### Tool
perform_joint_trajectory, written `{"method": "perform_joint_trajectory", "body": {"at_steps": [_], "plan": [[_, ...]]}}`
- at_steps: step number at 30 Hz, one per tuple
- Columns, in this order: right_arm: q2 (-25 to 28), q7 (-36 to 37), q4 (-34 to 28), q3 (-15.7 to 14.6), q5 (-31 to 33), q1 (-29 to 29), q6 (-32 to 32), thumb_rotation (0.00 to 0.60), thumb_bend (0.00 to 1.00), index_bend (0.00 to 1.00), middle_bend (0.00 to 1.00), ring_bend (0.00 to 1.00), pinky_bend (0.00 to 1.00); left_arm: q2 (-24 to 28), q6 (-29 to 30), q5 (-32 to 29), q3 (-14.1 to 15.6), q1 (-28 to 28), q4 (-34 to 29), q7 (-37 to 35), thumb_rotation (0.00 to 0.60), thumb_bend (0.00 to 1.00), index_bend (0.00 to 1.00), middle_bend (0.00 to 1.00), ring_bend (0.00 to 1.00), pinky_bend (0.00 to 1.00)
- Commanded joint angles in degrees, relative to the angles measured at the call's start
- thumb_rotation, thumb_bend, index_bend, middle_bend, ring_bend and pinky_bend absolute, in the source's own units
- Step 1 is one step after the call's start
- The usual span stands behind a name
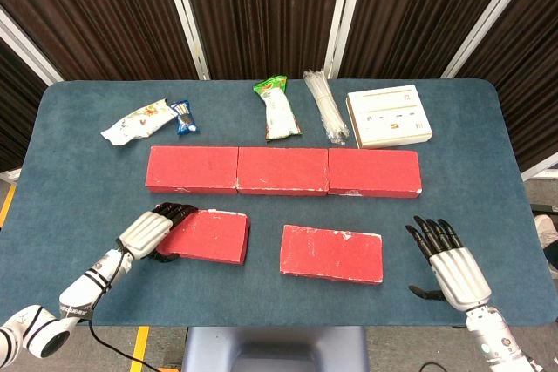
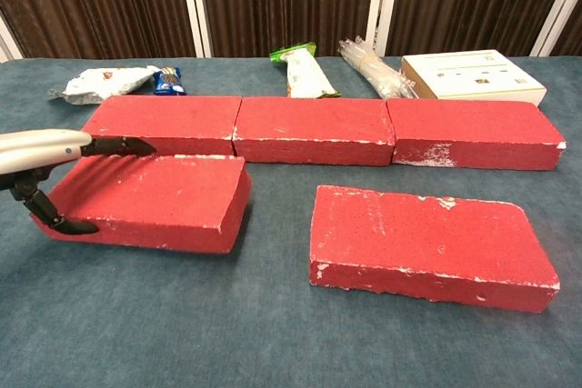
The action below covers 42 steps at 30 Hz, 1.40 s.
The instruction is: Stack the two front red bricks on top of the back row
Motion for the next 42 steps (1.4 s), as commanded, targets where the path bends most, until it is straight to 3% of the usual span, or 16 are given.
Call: {"method": "perform_joint_trajectory", "body": {"at_steps": [1, 6, 11, 18, 23, 32, 42], "plan": [[0.1, 0.12, -0.03, -0.16, -0.28, -0.05, 0.13, 0.572, 0.15, 0.0, 0.0, 0.0, 0.0, 0.47, 4.13, 1.4, 0.1, 1.3, -0.59, -1.88, 0.6, 0.31, 0.0, 0.57, 0.46, 0.62], [0.45, 0.57, -0.16, -0.43, -0.83, -0.15, 0.45, 0.573, 0.15, 0.0, 0.0, 0.0, 0.0, 2.09, 8.23, 0.34, -1.28, 2.93, -4.04, 3.05, 0.6, 0.31, 0.0, 0.59, 0.48, 0.63], [0.9, 1.31, -0.15, -0.5, -1.06, -0.15, 0.63, 0.573, 0.15, 0.0, 0.0, 0.0, 0.0, 2.87, 8.55, -5.63, -5.81, 2.65, -7.44, 11.56, 0.6, 0.31, 0.0, 0.59, 0.49, 0.63], [0.97, 1.36, -0.05, -0.21, -0.38, 0.1, 0.04, 0.573, 0.15, 0.0, 0.0, 0.0, 0.0, 1.23, 1.68, -16.85, -13.3, -2.8, -6.45, 18.95, 0.6, 0.32, 0.0, 0.59, 0.5, 0.63], [0.92, 1.38, 0.03, 0.29, 0.63, 0.26, -0.35, 0.574, 0.15, 0.0, 0.0, 0.0, 0.0, -1.36, -3.78, -23.53, -16.55, -7.56, -2.83, 23.05, 0.6, 0.32, 0.0, 0.59, 0.5, 0.62], [0.94, 1.75, 0.27, 1.36, 3.33, 1.13, -2.32, 0.572, 0.15, 0.0, 0.0, 0.0, 0.0, -7.45, -9.61, -28.43, -18.08, -14.01, 4.74, 25.52, 0.6, 0.32, 0.0, 0.59, 0.5, 0.59], [0.91, 1.75, 0.3, 1.92, 5.14, 1.69, -3.6, 0.574, 0.15, 0.0, 0.0, 0.0, 0.0, -10.19, -11.6, -28.04, -17.16, -16.45, 8.49, 24.25, 0.6, 0.32, 0.0, 0.57, 0.5, 0.53]]}}
